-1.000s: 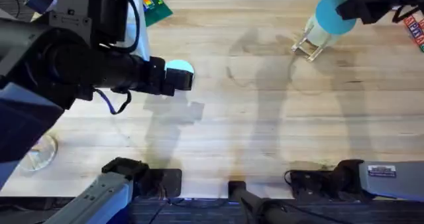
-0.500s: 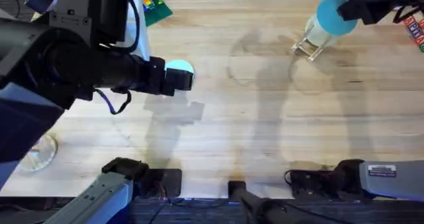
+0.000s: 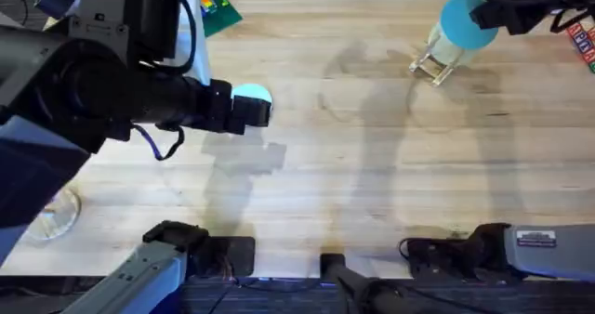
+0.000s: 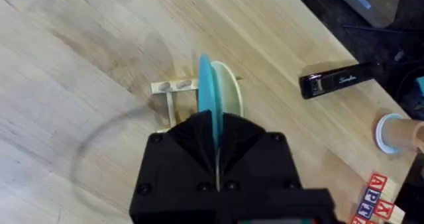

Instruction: Pick up the plates from the table one by one and place each into a slot on the dish rack.

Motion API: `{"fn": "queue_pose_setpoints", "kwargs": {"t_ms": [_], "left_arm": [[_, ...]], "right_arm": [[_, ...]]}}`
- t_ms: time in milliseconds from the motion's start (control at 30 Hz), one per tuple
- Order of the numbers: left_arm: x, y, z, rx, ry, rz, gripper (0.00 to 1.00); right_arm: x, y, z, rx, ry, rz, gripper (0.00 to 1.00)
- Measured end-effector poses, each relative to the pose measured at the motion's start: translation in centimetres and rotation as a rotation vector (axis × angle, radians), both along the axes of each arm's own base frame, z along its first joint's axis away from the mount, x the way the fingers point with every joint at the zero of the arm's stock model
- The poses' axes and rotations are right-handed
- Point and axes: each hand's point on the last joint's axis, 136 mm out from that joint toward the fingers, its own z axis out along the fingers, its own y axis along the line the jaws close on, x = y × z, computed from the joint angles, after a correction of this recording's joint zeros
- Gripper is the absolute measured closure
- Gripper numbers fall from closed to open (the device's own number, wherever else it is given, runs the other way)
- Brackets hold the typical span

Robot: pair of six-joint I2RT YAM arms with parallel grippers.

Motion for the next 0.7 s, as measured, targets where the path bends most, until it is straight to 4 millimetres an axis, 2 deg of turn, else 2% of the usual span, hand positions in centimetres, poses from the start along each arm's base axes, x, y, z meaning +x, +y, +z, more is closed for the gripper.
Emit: {"fn": "queue_pose_setpoints", "kwargs": {"t_ms": [433,700], "left_arm": [[0.0,0.0,0.0,0.0,0.0,0.0,0.008],[0.0,0.0,0.0,0.0,0.0,0.0,0.008]], "right_arm": [[0.1,-0.3,-0.6,-0.002,0.015,-0.007,0.973],[0.4,-0.7,-2.3,0.006,0.058,-0.015,0.973]]}}
